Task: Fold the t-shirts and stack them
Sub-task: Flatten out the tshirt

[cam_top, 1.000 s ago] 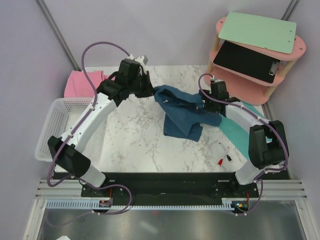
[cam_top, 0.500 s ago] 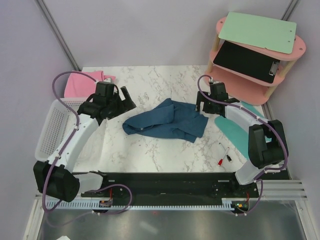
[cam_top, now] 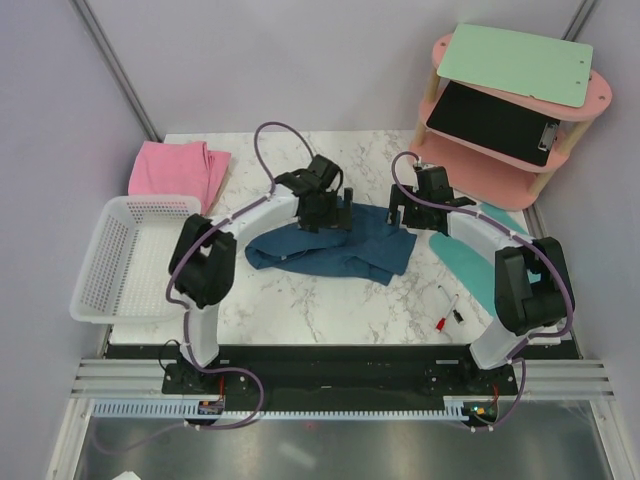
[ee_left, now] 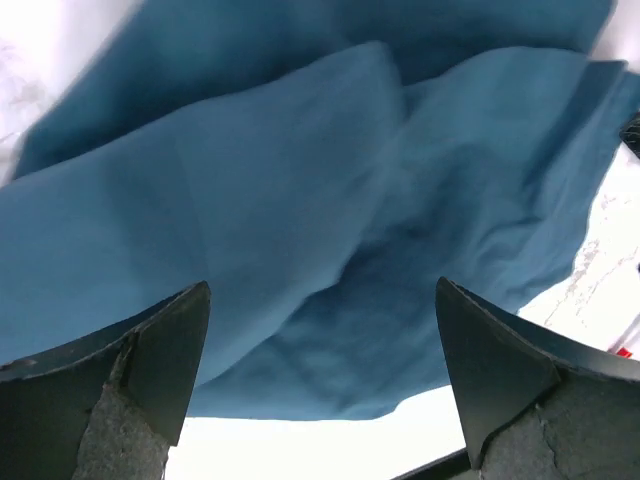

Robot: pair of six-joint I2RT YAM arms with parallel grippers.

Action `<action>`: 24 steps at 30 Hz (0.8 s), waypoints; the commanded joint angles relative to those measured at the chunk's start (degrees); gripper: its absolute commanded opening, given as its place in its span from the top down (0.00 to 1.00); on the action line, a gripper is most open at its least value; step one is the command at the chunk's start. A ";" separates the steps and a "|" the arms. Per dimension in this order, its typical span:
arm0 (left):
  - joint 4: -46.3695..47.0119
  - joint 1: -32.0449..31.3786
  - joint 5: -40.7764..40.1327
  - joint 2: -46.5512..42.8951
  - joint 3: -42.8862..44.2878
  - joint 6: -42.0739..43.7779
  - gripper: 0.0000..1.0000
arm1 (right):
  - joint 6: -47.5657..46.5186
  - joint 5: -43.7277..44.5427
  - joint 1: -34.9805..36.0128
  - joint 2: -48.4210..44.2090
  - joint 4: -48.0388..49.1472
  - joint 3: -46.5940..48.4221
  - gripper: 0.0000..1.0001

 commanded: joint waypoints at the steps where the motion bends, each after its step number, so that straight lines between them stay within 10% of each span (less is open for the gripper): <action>1: -4.96 -4.41 -7.75 8.05 13.93 4.90 0.00 | -0.06 0.64 0.22 -0.10 0.70 -0.37 0.02; 6: -12.26 -5.65 -14.53 16.23 23.61 4.56 0.08 | -0.15 1.08 0.22 0.25 0.35 -0.54 0.02; 10: -14.02 -5.47 -21.02 16.07 22.83 3.50 0.98 | -0.32 1.34 0.13 0.42 0.44 -0.81 0.02; 24: -19.56 -3.89 -30.62 -3.79 18.26 5.08 0.98 | 0.56 0.47 0.22 0.77 2.28 -1.42 0.02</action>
